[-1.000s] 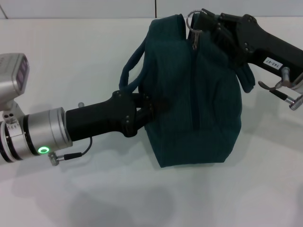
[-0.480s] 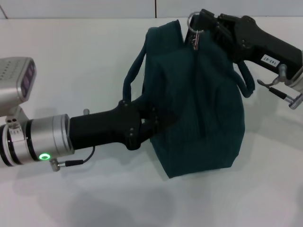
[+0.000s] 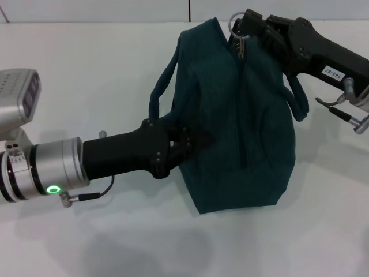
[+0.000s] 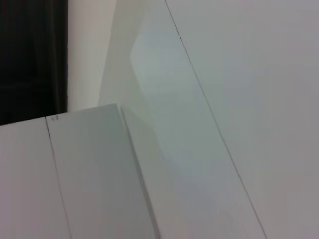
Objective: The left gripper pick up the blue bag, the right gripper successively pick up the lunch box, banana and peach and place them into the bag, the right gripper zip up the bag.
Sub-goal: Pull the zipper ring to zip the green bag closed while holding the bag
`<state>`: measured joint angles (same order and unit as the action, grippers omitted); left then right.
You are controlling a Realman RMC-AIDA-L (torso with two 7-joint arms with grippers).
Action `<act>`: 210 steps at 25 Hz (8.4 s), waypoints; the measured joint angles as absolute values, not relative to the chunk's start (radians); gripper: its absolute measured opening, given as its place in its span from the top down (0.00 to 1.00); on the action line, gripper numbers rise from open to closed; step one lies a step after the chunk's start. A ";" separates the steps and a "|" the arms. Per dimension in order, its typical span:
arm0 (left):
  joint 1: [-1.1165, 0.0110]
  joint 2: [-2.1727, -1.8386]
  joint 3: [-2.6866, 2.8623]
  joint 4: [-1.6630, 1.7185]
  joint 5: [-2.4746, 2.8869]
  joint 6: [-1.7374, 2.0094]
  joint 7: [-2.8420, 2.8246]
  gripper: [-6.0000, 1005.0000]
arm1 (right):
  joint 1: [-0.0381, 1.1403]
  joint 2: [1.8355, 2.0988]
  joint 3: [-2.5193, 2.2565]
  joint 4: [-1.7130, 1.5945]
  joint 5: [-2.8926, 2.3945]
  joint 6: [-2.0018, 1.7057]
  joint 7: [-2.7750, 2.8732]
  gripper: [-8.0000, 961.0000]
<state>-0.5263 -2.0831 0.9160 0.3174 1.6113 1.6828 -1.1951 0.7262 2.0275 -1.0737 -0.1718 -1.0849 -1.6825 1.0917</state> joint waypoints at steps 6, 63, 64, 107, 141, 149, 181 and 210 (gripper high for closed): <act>-0.513 -2.083 0.884 0.317 1.604 1.680 -1.191 0.94 | 0.712 2.025 -1.074 -0.172 -1.085 -1.732 1.118 0.98; -0.526 -2.080 0.896 0.345 1.746 1.782 -1.119 0.87 | 0.732 2.026 -1.167 -0.232 -1.088 -1.634 1.160 0.98; -0.527 -2.080 0.900 0.345 1.746 1.782 -1.119 0.87 | 0.732 2.026 -1.167 -0.232 -1.088 -1.633 1.160 0.98; -0.415 -2.057 0.700 0.376 1.764 1.675 -1.106 0.81 | 0.587 2.025 -1.161 -0.311 -1.001 -1.610 1.205 0.98; -0.596 -2.084 1.109 1.404 1.918 1.617 -2.064 0.24 | 0.563 2.028 -1.161 -0.291 -0.977 -1.648 1.236 0.98; -0.636 -2.087 1.252 1.424 2.045 1.552 -2.142 0.24 | 0.567 2.027 -1.160 -0.287 -0.977 -1.645 1.235 0.98; -0.517 -2.083 1.322 1.533 1.967 1.479 -1.967 0.91 | 0.523 2.014 -1.152 -0.237 -0.893 -1.575 1.236 0.98; -0.475 -2.085 1.282 1.505 1.818 1.508 -1.868 0.95 | 0.477 2.014 -1.152 -0.210 -0.885 -1.400 1.270 0.92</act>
<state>-0.4754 -2.0847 1.2817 1.5046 1.8179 1.5075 -1.8677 0.4769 2.0141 -1.1518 -0.2101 -0.8851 -1.4001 1.2701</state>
